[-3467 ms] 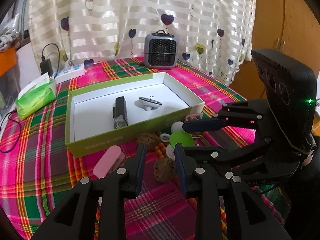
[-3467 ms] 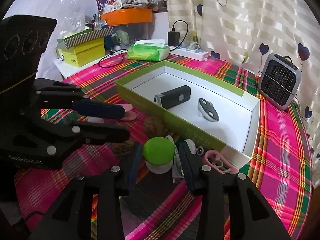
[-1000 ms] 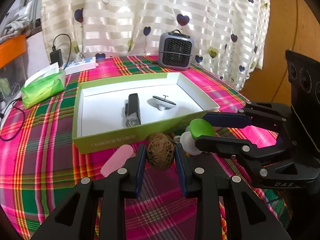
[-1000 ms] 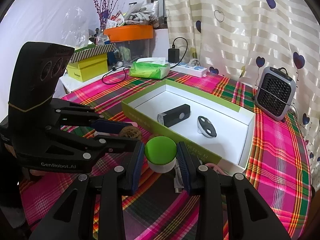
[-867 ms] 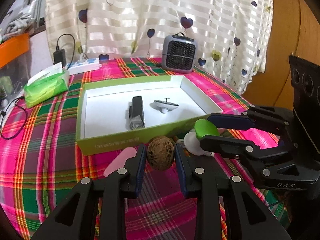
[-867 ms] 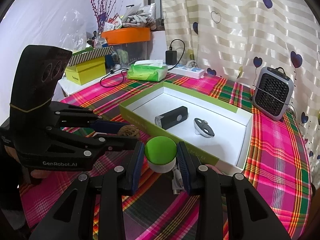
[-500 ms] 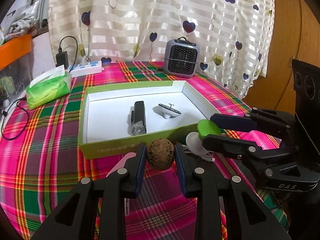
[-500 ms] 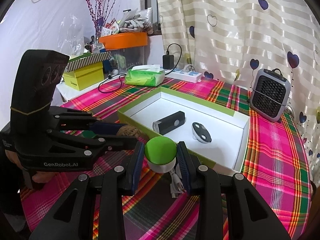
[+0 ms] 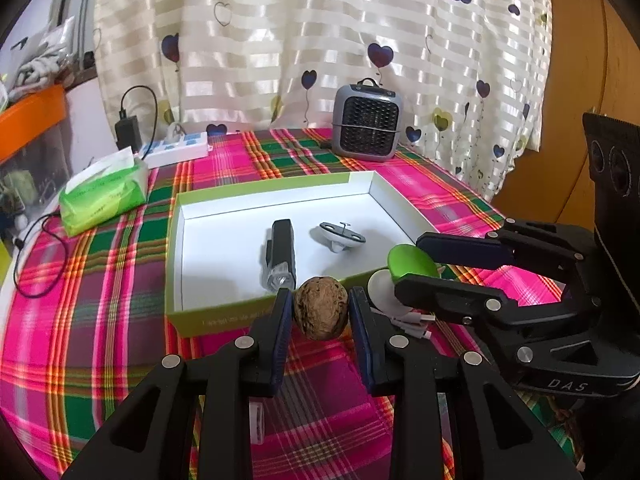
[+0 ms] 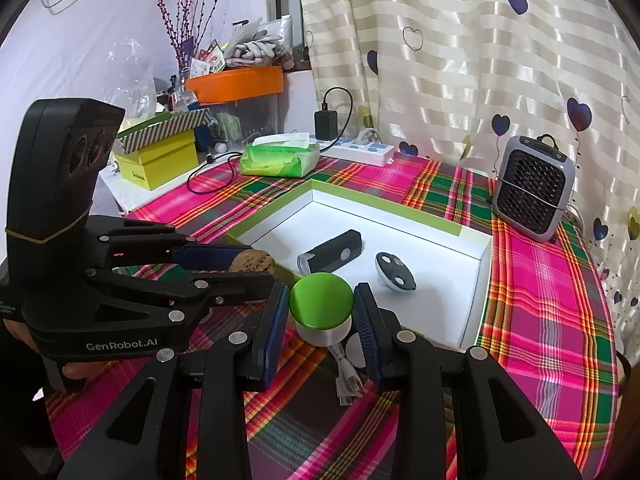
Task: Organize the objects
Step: 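Carry walnut into white box with left tool while right tool carries suction cup over box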
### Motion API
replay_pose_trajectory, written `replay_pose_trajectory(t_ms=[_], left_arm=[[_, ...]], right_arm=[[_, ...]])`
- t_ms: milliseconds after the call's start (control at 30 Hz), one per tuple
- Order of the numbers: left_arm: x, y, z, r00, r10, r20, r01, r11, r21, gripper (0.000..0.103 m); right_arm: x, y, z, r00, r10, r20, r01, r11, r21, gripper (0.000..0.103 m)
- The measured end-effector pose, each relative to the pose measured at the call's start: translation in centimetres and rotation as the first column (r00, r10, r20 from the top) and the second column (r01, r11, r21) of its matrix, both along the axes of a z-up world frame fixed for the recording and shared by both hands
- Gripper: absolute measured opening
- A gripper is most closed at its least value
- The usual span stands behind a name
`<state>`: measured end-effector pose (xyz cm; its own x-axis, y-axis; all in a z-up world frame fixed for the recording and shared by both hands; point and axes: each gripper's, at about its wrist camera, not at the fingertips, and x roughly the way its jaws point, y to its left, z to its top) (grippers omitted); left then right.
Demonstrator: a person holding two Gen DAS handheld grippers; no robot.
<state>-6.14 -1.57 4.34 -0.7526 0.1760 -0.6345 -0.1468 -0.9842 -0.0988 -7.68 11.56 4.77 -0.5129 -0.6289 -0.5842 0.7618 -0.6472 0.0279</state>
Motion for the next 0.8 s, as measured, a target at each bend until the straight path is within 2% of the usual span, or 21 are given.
replay_pose_trajectory(t_ms=[467, 800], left_arm=[[-1.8, -0.8, 0.8, 0.999, 0.049, 0.006, -0.049, 0.999, -0.011, 0.027], [-4.0, -1.9, 0.6, 0.996, 0.090, 0.013, -0.090, 0.996, -0.021, 0.027]], right_arm=[[-1.4, -1.0, 0.6, 1.000, -0.010, 0.002, 0.010, 1.000, 0.014, 0.035], [-3.9, -1.5, 0.4, 0.999, -0.038, 0.018, 0.037, 0.999, 0.029, 0.035]])
